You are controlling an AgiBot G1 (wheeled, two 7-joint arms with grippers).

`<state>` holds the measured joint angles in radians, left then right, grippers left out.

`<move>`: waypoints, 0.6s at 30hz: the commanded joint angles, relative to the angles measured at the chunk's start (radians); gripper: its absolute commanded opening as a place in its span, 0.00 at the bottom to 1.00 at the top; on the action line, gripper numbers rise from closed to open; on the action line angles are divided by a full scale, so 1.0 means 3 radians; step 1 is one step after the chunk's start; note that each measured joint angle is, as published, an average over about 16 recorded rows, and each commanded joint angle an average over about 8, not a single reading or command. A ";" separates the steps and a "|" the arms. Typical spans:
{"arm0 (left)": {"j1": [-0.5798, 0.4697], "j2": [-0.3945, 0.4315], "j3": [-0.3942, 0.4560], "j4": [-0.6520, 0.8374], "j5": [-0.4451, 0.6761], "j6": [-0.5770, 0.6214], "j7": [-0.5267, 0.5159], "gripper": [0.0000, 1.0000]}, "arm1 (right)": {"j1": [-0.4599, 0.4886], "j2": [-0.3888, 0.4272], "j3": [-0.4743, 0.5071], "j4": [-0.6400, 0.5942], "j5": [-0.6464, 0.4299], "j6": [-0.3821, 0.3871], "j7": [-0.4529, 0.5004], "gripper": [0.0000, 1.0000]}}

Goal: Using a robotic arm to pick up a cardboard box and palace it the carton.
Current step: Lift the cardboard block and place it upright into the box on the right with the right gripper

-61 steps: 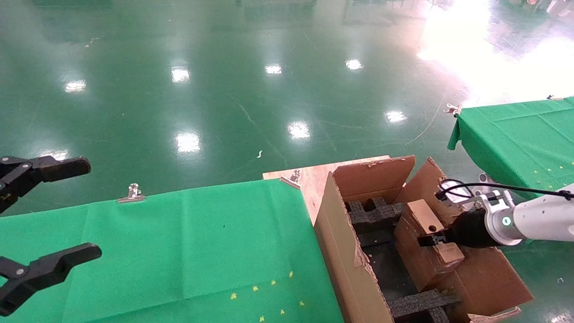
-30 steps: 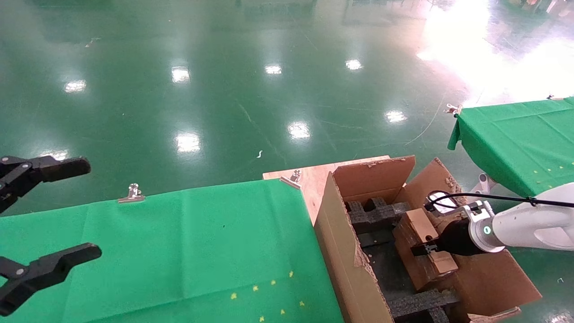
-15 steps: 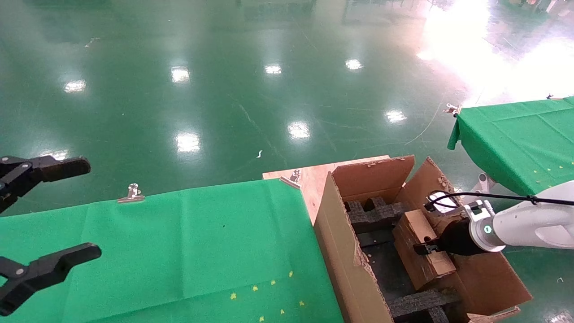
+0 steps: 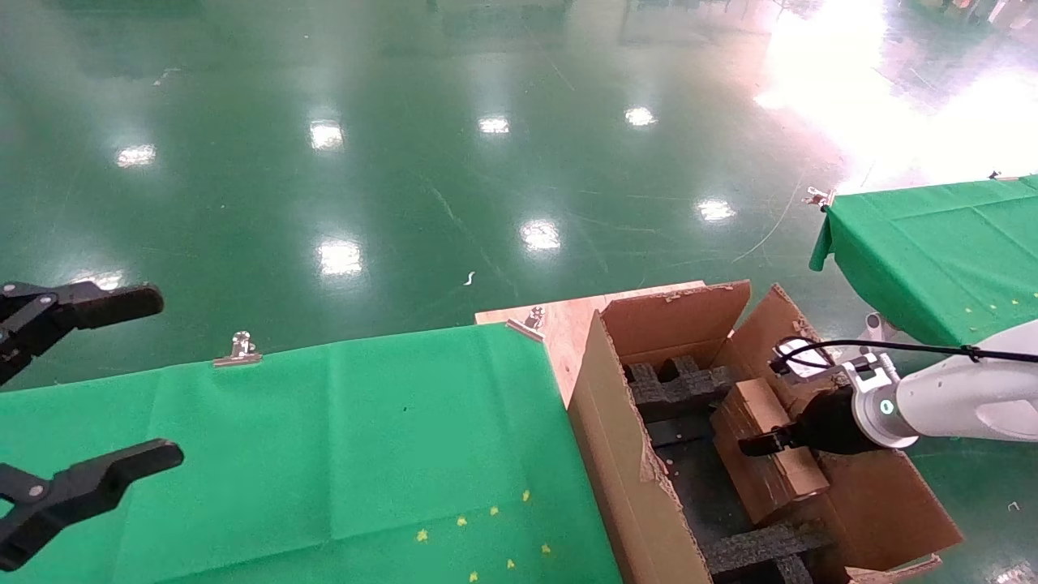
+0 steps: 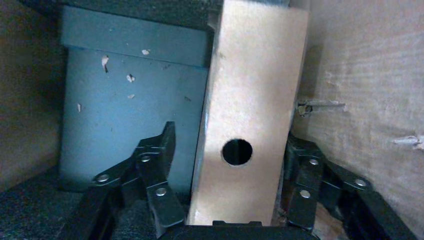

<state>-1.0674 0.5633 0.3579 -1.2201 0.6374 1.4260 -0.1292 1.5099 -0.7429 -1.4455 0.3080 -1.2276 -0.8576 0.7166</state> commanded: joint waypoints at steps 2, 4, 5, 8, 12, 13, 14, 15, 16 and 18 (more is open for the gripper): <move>0.0000 0.0000 0.0000 0.0000 0.0000 0.0000 0.0000 1.00 | 0.0020 0.0021 -0.0001 0.0034 -0.0006 -0.0003 0.0011 1.00; 0.0000 0.0000 0.0000 0.0000 0.0000 0.0000 0.0000 1.00 | 0.0049 0.0041 0.0003 0.0067 -0.0008 0.0006 0.0015 1.00; 0.0000 0.0000 0.0000 0.0000 0.0000 0.0000 0.0000 1.00 | 0.0069 0.0052 0.0008 0.0088 -0.0008 0.0013 0.0016 1.00; 0.0000 0.0000 0.0000 0.0000 0.0000 0.0000 0.0000 1.00 | 0.0149 0.0091 0.0028 0.0167 -0.0004 0.0032 0.0014 1.00; 0.0000 0.0000 0.0000 0.0000 0.0000 0.0000 0.0000 1.00 | 0.0323 0.0154 0.0070 0.0332 0.0005 0.0043 0.0012 1.00; 0.0000 0.0000 0.0000 0.0000 0.0000 0.0000 0.0000 1.00 | 0.0376 0.0172 0.0082 0.0384 0.0006 0.0039 0.0016 1.00; 0.0000 0.0000 0.0000 0.0000 0.0000 0.0000 0.0000 1.00 | 0.0435 0.0190 0.0094 0.0445 0.0006 0.0032 0.0022 1.00; 0.0000 0.0000 0.0000 0.0000 0.0000 0.0000 0.0000 1.00 | 0.0495 0.0210 0.0106 0.0511 0.0006 0.0022 0.0030 1.00; 0.0000 0.0000 0.0000 0.0000 0.0000 0.0000 0.0000 1.00 | 0.0553 0.0231 0.0117 0.0580 0.0006 0.0007 0.0041 1.00; 0.0000 0.0000 0.0000 0.0000 0.0000 0.0000 0.0000 1.00 | 0.0671 0.0277 0.0145 0.0751 0.0019 -0.0042 0.0061 1.00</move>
<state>-1.0674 0.5633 0.3579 -1.2201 0.6374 1.4260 -0.1292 1.7012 -0.6529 -1.3967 0.5510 -1.2058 -0.8842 0.7285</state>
